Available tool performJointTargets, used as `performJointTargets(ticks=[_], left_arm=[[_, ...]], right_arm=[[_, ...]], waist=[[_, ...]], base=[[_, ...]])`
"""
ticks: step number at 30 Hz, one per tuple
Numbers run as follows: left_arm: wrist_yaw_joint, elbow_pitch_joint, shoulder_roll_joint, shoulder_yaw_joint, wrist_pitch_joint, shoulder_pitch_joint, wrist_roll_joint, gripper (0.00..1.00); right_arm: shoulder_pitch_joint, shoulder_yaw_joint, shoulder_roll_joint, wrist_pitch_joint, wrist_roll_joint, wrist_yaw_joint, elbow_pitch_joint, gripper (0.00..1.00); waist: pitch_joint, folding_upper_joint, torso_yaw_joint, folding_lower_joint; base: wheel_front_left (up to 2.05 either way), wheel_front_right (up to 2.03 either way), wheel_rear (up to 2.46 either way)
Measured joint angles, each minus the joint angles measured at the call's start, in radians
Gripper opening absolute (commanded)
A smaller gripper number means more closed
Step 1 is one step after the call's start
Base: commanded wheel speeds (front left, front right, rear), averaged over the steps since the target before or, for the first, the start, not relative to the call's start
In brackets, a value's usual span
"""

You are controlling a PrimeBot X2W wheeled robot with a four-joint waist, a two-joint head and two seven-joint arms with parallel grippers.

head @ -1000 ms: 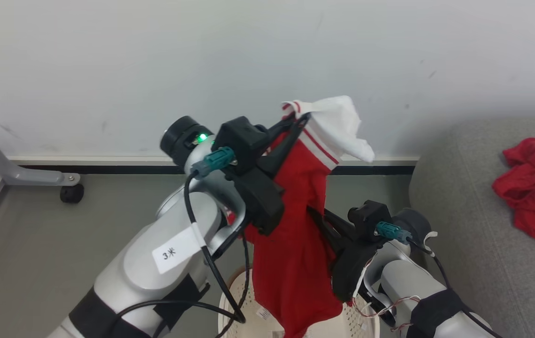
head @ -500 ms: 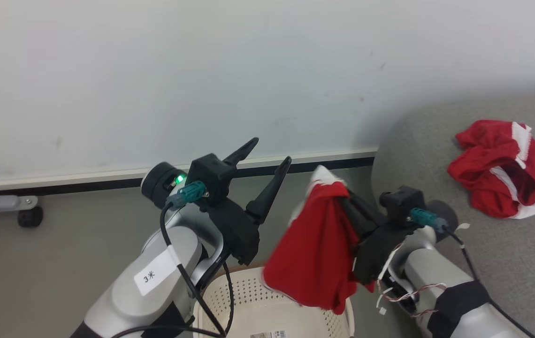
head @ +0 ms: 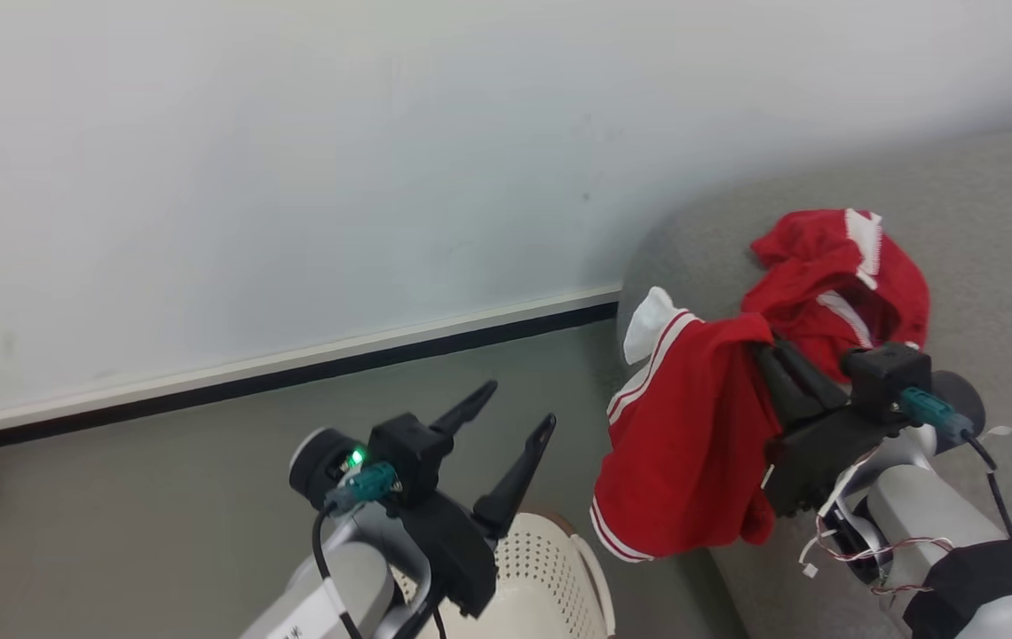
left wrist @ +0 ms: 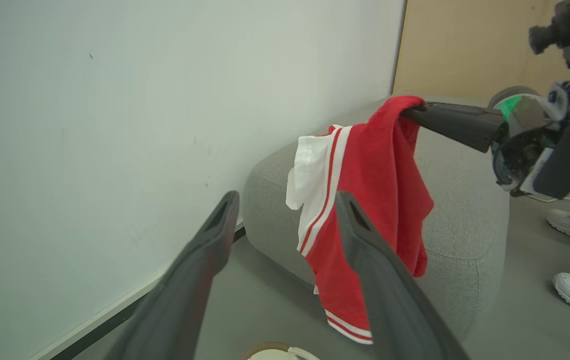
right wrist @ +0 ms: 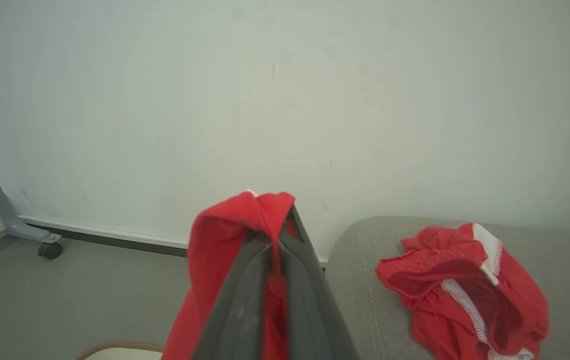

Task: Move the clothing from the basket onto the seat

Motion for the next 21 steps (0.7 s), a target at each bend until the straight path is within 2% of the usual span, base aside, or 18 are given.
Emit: performJointTargets(ticks=[21], left_arm=[[0.03,-0.078,-0.031,-0.046,-0.027,0.112,0.007,1.0]], right_arm=[[0.126,-0.071,-0.123,0.0,0.0,-0.063,-0.262,0.0]], waist=[[-0.013,0.0,-0.231,-0.0001]], base=[[0.0,0.0,0.0]])
